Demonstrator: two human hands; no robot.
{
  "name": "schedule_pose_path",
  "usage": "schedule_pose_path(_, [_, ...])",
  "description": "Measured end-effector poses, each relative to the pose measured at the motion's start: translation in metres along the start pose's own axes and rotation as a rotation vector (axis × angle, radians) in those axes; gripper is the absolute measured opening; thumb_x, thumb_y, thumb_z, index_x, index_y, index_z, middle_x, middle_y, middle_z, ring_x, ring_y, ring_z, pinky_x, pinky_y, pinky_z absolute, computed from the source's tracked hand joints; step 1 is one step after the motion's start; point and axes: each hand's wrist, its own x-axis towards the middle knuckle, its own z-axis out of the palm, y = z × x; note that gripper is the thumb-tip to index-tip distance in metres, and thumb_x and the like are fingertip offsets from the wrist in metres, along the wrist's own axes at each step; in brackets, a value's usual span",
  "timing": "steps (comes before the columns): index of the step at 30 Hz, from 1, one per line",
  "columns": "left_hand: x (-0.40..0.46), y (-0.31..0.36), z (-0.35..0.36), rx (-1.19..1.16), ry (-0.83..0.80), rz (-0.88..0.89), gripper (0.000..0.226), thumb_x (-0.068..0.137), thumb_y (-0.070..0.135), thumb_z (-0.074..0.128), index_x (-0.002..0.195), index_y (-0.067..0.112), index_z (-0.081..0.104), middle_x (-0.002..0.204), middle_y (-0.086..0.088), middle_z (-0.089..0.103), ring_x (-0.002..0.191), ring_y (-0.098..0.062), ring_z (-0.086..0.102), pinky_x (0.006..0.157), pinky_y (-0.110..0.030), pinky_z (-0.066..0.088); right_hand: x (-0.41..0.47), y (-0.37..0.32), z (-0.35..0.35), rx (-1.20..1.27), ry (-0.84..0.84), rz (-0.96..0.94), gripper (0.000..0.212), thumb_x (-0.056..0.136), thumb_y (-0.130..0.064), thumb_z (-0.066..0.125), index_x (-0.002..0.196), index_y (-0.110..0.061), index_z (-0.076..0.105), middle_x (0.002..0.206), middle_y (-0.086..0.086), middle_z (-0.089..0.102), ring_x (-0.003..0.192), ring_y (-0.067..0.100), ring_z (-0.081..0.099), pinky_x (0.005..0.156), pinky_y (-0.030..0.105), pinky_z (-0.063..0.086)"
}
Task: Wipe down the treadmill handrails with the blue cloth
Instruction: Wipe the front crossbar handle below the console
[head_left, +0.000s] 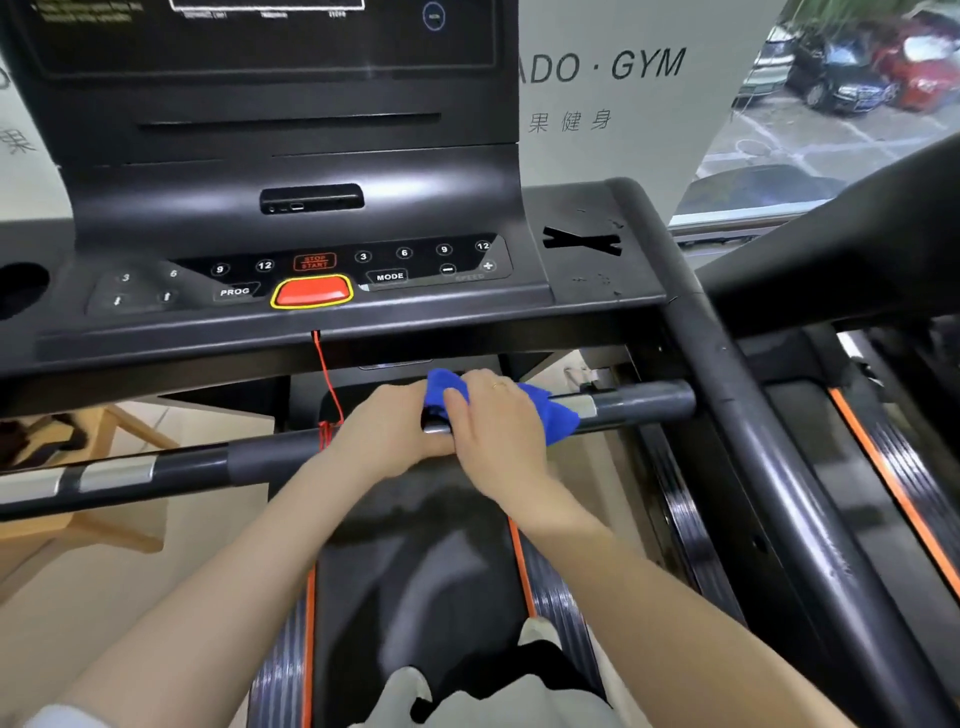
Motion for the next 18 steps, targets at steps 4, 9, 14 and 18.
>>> schedule_pose_path(4, [-0.014,-0.021,-0.012,0.120,-0.030,0.057,0.056,0.074,0.042,0.072,0.119,0.015,0.054,0.113,-0.003,0.062,0.106,-0.023,0.057,0.088,-0.036,0.047,-0.002,0.019,-0.001,-0.148,-0.032,-0.152,0.032,0.089,-0.032,0.044,0.090,-0.006,0.062,0.084,0.012,0.066,0.079,0.032,0.061,0.070,0.036,0.045])
schedule_pose_path(9, [-0.035,-0.053,-0.025,0.174,0.049,0.077,0.057,0.075,0.046,0.070,0.125,0.025,0.053,0.121,0.004,0.057,0.116,-0.019,0.048,0.097,-0.037,0.040,0.015,0.032,-0.021,-0.041,0.170,0.448,0.036,0.096,-0.034,0.034,0.076,-0.008,0.049,0.080,0.017,0.062,0.080,0.036,0.056,0.070,0.038,0.035])
schedule_pose_path(14, [-0.039,-0.067,-0.016,0.128,0.092,0.123,0.049,0.081,0.036,0.066,0.127,0.023,0.053,0.123,-0.002,0.056,0.113,-0.025,0.047,0.096,-0.037,0.038,-0.012,-0.027,-0.022,0.535,0.258,0.362,0.032,0.094,-0.025,0.044,0.068,-0.009,0.037,0.059,-0.004,0.037,0.056,0.008,0.033,0.053,0.021,0.031])
schedule_pose_path(18, [-0.039,-0.071,-0.009,0.171,0.144,0.156,0.042,0.083,0.034,0.061,0.122,0.020,0.055,0.114,-0.005,0.057,0.106,-0.029,0.048,0.088,-0.037,0.040,-0.045,-0.017,0.004,0.656,0.194,0.566,0.030,0.094,-0.015,0.040,0.065,-0.009,0.041,0.062,-0.001,0.041,0.056,0.010,0.034,0.052,0.021,0.032])
